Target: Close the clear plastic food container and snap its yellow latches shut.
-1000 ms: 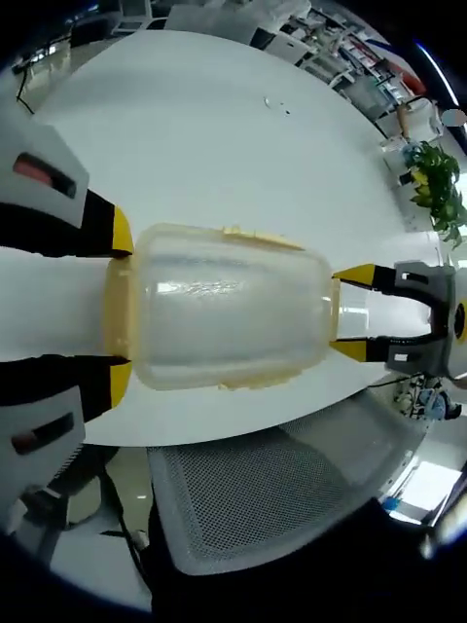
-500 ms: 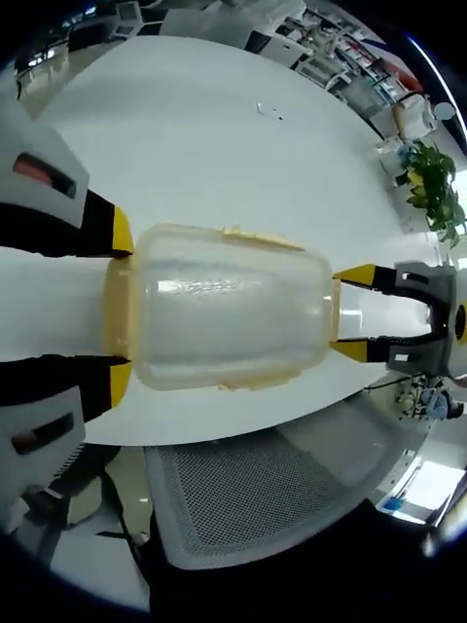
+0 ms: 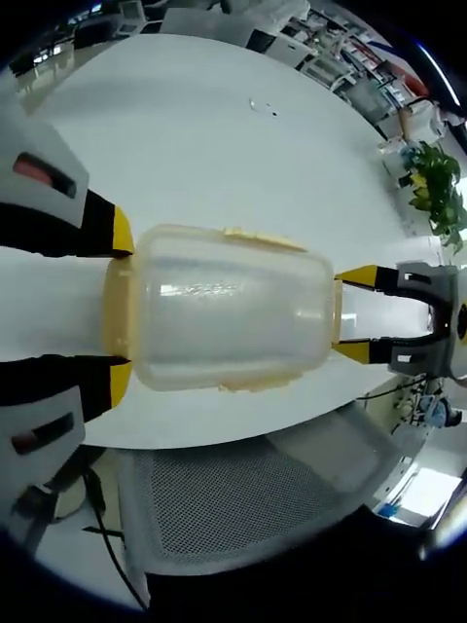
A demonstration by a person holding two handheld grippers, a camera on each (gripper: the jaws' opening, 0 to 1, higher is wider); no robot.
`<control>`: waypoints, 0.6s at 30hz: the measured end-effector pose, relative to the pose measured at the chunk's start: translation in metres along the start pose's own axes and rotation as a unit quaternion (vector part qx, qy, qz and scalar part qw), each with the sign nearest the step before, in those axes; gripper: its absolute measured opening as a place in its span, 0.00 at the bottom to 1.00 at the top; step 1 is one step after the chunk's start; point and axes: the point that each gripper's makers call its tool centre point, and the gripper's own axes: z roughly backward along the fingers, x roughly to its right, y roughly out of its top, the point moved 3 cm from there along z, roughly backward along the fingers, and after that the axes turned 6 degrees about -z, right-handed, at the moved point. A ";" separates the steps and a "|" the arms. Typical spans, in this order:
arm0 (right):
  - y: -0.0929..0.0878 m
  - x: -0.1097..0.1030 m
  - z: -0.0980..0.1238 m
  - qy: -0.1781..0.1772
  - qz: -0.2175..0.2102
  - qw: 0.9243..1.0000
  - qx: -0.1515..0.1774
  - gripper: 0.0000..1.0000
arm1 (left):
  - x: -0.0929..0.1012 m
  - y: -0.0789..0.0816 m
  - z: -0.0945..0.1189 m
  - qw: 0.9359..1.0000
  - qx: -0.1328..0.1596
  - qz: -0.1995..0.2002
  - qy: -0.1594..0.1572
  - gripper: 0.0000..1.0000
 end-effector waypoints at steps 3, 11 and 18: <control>-0.008 0.002 0.004 -0.002 -0.002 1.000 0.004 0.35 | -0.001 0.009 -0.004 1.000 0.001 0.001 -0.001 0.33; -0.030 0.004 0.014 -0.003 -0.010 1.000 0.009 0.34 | -0.004 0.029 -0.014 1.000 -0.003 -0.003 0.000 0.33; -0.048 0.007 0.022 -0.003 -0.015 1.000 0.012 0.35 | -0.005 0.048 -0.023 1.000 -0.003 -0.003 0.000 0.33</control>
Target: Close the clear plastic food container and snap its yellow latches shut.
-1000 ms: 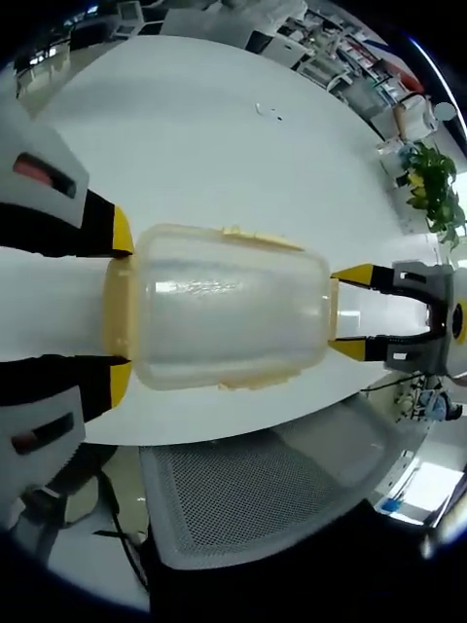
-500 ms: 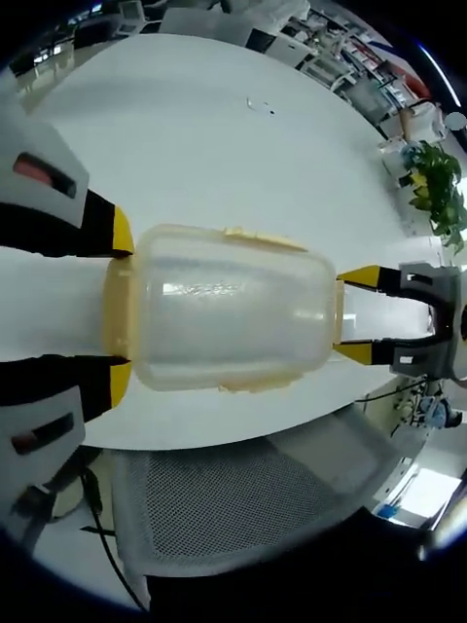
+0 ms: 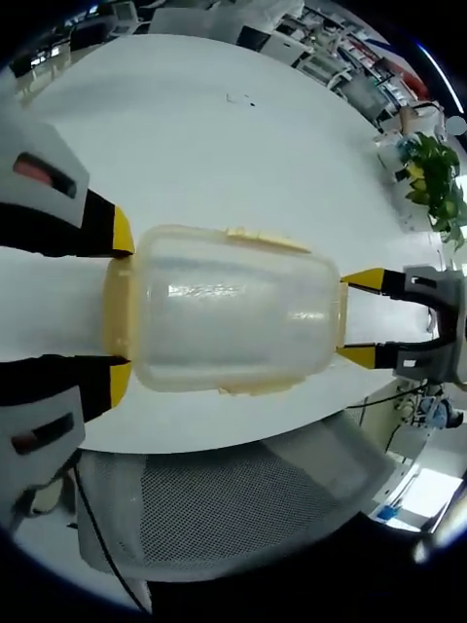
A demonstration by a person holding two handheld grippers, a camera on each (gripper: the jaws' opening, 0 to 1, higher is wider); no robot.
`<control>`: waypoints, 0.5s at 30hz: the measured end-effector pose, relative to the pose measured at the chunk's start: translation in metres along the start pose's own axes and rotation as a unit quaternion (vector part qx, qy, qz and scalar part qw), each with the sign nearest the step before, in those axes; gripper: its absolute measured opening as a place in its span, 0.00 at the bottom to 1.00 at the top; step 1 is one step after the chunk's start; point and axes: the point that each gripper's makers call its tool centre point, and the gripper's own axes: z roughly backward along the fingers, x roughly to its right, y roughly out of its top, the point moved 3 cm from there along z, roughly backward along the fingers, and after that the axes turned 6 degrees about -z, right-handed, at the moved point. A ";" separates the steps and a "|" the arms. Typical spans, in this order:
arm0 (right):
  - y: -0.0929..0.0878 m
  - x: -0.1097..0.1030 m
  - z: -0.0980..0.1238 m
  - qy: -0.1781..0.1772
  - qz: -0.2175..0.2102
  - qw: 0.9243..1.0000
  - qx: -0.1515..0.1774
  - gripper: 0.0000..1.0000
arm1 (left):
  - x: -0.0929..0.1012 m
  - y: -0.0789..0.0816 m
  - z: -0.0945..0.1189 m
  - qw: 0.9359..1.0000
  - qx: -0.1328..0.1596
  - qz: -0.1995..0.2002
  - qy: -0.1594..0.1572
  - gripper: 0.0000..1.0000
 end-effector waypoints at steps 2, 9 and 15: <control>-0.006 0.000 0.002 -0.001 0.001 1.000 -0.002 0.35 | 0.000 0.006 -0.003 1.000 -0.002 -0.002 -0.001 0.33; -0.028 0.001 0.009 -0.004 -0.002 1.000 0.001 0.35 | 0.000 0.027 -0.016 1.000 -0.004 -0.002 -0.003 0.33; -0.047 0.005 0.017 -0.001 -0.009 1.000 0.000 0.35 | -0.003 0.043 -0.025 1.000 -0.004 -0.007 -0.006 0.33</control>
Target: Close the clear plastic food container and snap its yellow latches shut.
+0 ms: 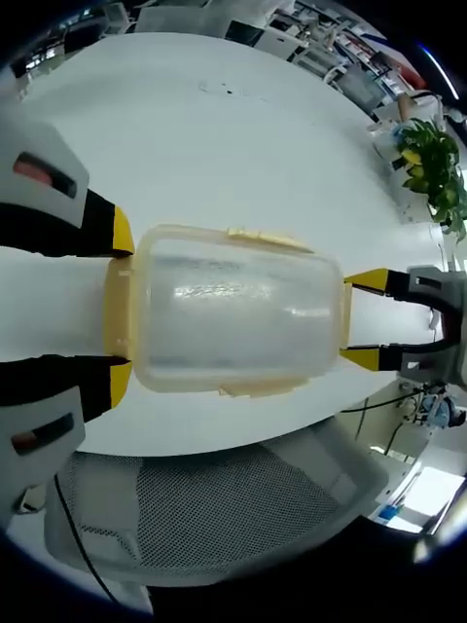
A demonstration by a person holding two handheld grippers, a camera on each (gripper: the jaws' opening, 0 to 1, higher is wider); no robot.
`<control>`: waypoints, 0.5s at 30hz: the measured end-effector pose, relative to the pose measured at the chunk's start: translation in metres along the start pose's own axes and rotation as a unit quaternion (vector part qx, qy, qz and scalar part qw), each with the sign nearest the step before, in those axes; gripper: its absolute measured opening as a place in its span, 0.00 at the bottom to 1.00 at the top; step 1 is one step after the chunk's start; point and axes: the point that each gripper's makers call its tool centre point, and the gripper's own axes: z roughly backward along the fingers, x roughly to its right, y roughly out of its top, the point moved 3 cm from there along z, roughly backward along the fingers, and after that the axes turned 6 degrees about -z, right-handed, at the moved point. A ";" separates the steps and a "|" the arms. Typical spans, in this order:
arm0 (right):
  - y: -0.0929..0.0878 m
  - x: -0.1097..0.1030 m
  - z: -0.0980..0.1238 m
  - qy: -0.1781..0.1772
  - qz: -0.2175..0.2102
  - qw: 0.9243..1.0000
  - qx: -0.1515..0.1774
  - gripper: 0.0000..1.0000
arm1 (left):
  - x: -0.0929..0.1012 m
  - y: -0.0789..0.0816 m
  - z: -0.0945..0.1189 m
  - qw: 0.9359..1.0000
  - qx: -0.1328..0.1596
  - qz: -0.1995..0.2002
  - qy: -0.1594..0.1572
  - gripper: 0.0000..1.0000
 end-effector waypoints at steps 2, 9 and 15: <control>-0.005 0.002 0.003 -0.001 -0.001 1.000 -0.001 0.35 | -0.002 0.006 -0.003 1.000 0.001 0.000 -0.001 0.33; -0.023 0.002 0.014 -0.004 -0.006 1.000 0.000 0.35 | -0.003 0.026 -0.012 1.000 0.002 -0.007 -0.004 0.33; -0.040 -0.001 0.020 -0.009 -0.015 1.000 0.001 0.35 | -0.002 0.042 -0.019 1.000 0.003 -0.015 -0.008 0.33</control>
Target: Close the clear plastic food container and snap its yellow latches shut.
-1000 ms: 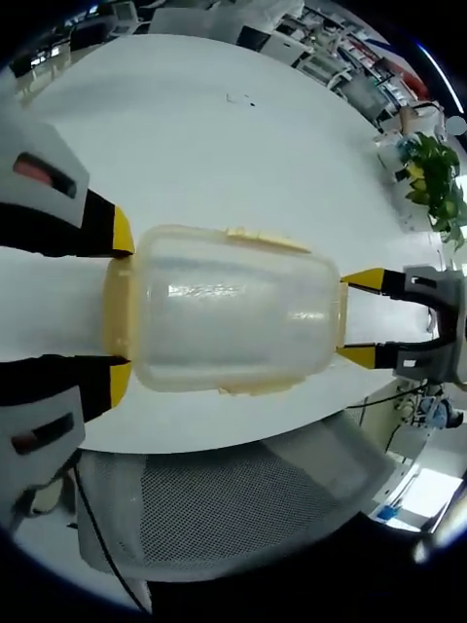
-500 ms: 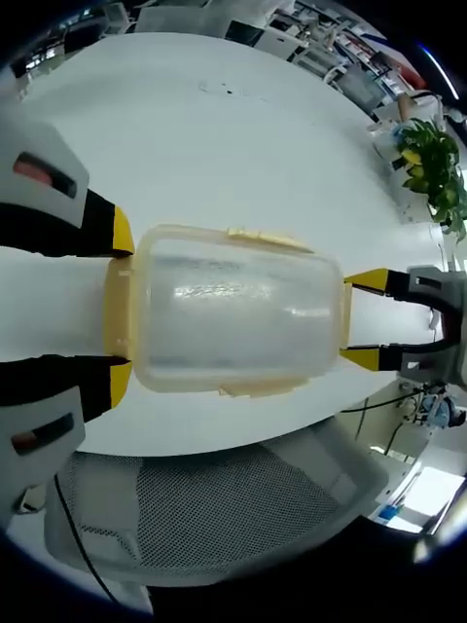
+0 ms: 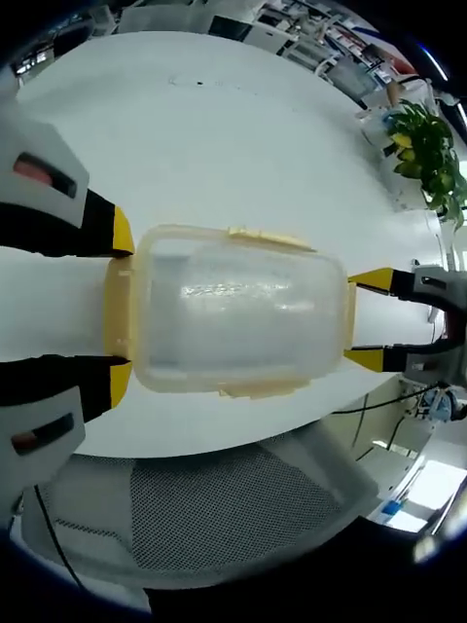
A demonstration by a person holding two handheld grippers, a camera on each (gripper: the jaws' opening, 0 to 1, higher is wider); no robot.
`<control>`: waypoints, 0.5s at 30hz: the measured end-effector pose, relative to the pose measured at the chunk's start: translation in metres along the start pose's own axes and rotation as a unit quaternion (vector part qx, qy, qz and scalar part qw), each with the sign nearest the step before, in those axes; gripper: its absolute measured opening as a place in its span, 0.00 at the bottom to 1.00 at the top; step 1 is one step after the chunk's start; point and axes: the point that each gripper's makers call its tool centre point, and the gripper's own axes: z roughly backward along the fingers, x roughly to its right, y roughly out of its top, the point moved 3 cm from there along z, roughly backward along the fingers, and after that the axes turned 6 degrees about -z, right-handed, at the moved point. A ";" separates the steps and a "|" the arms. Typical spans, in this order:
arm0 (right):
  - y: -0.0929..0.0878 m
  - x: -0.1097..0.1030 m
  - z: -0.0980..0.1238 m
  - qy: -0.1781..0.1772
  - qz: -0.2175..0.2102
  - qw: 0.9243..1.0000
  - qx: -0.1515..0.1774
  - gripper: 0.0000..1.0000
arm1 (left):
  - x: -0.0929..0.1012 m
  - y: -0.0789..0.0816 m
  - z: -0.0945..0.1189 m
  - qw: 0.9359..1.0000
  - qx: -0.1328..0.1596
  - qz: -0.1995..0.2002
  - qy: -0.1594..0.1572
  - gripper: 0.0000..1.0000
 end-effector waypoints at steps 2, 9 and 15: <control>-0.006 0.001 0.001 -0.001 -0.006 1.000 0.001 0.35 | -0.002 0.005 -0.002 1.000 0.000 -0.003 -0.001 0.33; -0.020 -0.001 0.002 -0.001 -0.011 1.000 -0.004 0.35 | -0.004 0.017 -0.012 1.000 -0.009 -0.016 -0.013 0.33; -0.028 0.006 0.007 -0.004 -0.008 1.000 0.003 0.35 | -0.005 0.025 -0.013 1.000 -0.002 -0.008 -0.011 0.33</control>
